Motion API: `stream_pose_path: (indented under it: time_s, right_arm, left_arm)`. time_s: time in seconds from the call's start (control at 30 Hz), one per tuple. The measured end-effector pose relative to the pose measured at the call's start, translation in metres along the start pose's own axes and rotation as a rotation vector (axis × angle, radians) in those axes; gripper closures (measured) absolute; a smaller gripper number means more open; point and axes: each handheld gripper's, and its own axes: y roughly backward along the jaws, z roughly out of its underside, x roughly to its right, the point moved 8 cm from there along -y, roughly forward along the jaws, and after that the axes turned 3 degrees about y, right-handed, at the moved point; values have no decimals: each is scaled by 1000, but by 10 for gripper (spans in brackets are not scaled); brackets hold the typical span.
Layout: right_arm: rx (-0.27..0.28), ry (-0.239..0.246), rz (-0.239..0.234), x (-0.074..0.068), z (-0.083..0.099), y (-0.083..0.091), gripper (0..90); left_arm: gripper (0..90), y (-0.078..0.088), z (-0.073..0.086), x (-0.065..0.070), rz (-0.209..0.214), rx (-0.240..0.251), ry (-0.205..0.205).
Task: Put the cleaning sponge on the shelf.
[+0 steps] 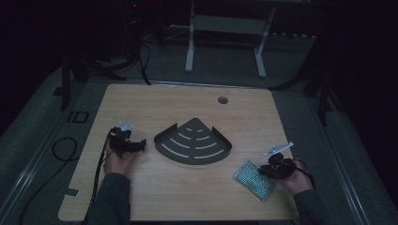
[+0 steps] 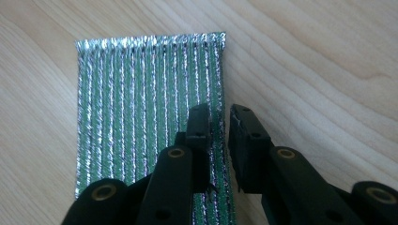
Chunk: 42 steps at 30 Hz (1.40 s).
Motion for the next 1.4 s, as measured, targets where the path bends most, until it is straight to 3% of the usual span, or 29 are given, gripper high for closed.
stream_pose_path:
  time_s: [0.3, 0.5, 0.7, 0.8, 0.97, 1.4]
  right_arm:
    - [-70, -18, -26, 5, -2, -4, 727]
    - [-105, -65, -60, 8, -2, -6, 707]
    - [-126, -97, -91, 9, -2, -7, 737]
    - [-134, -106, -121, 7, -3, -8, 812]
    - [-153, -85, -95, 6, -5, -7, 886]
    - [-149, -42, -57, -3, -11, 6, 895]
  left_arm:
    - [61, 0, 0, 0, 0, 0, 0]
    - [61, 0, 0, 0, 0, 0, 0]
    - [62, 0, 0, 0, 0, 0, 0]
    - [61, 0, 0, 0, 0, 0, 0]
    - [62, 0, 0, 0, 0, 1, 1]
    - [61, 0, 0, 0, 0, 1, 1]
